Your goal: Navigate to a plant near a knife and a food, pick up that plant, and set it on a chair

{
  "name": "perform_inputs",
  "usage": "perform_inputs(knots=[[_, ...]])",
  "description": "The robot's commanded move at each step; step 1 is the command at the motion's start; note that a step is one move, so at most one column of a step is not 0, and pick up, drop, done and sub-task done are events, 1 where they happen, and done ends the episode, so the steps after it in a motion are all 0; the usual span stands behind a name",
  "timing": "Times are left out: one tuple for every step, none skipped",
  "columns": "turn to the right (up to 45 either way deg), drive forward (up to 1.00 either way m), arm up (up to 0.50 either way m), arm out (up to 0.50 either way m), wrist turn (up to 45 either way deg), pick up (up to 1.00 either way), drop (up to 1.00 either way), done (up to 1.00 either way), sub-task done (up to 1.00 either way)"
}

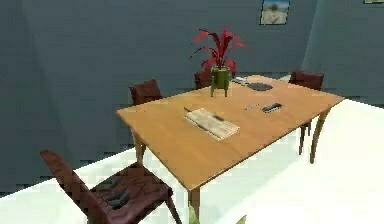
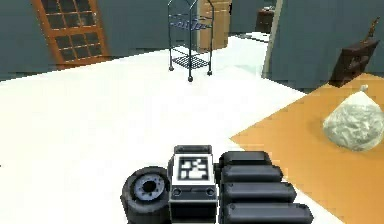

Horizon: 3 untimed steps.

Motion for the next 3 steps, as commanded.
perform_inputs(knots=[[-45.0,0.0,0.0,0.0,0.0,0.0,0.0,0.0,0.0],[-3.0,0.0,0.0,0.0,0.0,0.0,0.0,0.0,0.0],[42.0,0.0,0.0,0.0,0.0,0.0,0.0,0.0,0.0]])
